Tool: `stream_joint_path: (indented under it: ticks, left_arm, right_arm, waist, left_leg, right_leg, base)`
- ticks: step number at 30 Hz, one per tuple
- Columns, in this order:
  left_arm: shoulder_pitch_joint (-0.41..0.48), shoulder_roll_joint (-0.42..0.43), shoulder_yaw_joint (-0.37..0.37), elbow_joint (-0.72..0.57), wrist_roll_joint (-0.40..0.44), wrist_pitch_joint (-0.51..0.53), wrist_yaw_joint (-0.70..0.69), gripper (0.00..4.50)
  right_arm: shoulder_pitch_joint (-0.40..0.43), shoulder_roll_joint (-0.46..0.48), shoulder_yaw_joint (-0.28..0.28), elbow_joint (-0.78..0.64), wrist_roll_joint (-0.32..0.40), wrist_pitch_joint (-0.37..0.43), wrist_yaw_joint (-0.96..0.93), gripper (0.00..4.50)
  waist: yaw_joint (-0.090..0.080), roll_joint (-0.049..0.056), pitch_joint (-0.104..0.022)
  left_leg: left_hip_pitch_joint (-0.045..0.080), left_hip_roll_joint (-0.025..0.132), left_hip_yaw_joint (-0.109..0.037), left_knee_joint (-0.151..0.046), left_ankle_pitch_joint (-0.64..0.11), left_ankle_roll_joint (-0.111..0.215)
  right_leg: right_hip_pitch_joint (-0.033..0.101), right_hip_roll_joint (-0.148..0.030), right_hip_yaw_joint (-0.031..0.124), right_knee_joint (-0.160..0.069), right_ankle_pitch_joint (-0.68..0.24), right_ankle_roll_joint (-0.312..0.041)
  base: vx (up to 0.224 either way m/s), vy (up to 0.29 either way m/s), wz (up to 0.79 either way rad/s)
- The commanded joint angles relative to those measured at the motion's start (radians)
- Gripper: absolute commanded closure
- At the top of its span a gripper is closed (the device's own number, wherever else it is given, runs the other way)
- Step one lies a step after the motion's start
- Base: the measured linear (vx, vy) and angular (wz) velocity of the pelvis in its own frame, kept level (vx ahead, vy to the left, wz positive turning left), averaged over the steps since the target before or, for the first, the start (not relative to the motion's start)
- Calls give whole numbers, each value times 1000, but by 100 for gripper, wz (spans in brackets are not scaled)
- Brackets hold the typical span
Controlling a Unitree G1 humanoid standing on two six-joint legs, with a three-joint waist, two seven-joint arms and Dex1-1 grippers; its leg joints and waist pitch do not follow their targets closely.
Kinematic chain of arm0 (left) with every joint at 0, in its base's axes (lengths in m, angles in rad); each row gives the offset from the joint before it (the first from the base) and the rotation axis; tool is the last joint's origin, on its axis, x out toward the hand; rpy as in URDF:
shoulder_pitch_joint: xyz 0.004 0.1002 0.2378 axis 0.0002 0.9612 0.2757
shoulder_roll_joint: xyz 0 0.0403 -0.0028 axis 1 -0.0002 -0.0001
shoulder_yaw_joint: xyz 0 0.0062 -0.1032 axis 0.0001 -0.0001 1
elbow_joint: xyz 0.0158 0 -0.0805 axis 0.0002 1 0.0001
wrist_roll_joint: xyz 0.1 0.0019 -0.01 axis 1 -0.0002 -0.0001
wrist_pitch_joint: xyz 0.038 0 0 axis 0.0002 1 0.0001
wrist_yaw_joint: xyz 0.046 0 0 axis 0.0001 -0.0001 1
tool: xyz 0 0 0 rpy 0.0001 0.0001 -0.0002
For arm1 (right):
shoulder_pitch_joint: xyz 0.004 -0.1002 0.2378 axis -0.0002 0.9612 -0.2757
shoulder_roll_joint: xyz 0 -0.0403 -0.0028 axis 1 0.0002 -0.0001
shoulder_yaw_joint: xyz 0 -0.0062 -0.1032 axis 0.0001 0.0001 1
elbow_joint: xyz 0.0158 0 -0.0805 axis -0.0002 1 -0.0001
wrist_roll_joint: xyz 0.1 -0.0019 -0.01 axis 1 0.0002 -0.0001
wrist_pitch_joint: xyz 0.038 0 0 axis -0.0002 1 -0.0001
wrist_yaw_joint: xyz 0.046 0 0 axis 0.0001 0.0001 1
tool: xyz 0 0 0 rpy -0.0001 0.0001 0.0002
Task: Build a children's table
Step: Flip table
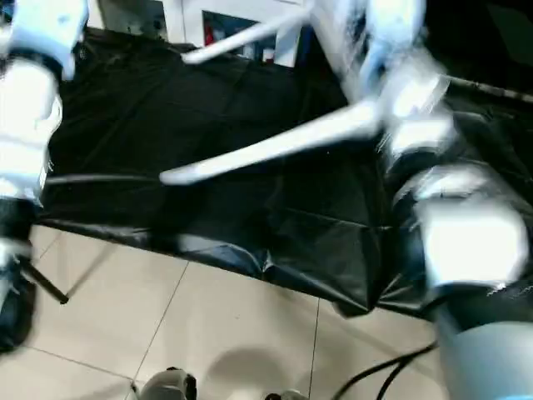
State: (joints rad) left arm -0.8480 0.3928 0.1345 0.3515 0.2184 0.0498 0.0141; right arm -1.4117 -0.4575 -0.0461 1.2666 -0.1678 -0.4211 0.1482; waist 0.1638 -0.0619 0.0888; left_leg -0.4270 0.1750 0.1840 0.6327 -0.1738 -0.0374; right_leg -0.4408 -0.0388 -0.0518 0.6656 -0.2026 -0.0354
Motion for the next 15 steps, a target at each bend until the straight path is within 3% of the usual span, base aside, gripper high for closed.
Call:
stream_joint_path:
  ticks: [1, 5, 9, 10, 11, 14, 15]
  left_arm:
    - [34, -22, 118, -25, -135, 71, 8, 237]
    - [87, -56, 145, -100, -173, 141, -4, 237]
    - [135, -77, 146, -133, -204, 196, -31, 237]
    - [141, -79, 147, -137, -208, 201, -32, 238]
    - [171, -70, 126, -133, -195, 214, -53, 239]
    - [199, -60, 120, -120, -189, 227, -68, 247]
    - [204, -53, 117, -112, -182, 229, -72, 252]
  right_arm:
    - [-49, -57, -78, -29, 78, 6, -21, 253]
    - [-115, -77, -12, -30, 19, 18, 68, 253]
    - [-163, -84, 45, -23, -34, 30, 147, 253]
    - [-169, -85, 50, -22, -39, 34, 154, 253]
    - [-206, -83, 83, -12, -72, 42, 183, 253]
    - [-252, -71, 110, 1, -98, 34, 213, 253]
    - [-261, -66, 117, 4, -102, 32, 225, 198]
  waist:
    - [-7, -6, -94]
    - [-17, -5, -95]
    - [-19, -7, -92]
    - [-19, -1, -91]
    - [-21, -1, -89]
    - [-23, 4, -86]
    - [-25, 5, -85]
  left_leg:
    - [33, 51, -16, -50, -121, 22]
    - [37, 57, -19, -49, -119, 28]
    - [31, 56, -18, -47, -113, 46]
    - [33, 56, -18, -47, -122, 46]
    - [32, 59, -20, -49, -143, 39]
    - [35, 62, -22, -54, -186, 19]
    - [36, 62, -22, -54, -194, 14]
  right_leg:
    - [58, -96, 50, -62, -48, -191]
    - [53, -94, 48, -58, -25, -190]
    - [55, -95, 45, -57, -9, -205]
    - [53, -95, 46, -58, -16, -205]
    - [52, -95, 44, -62, -42, -203]
    - [49, -98, 45, -68, -84, -190]
    - [48, -97, 45, -67, -87, -190]
  base:
    - [0, 0, 0]
    - [0, 0, 0]
    - [0, 0, 0]
    - [0, 0, 0]
    - [0, 0, 0]
    - [0, 0, 0]
    - [0, 0, 0]
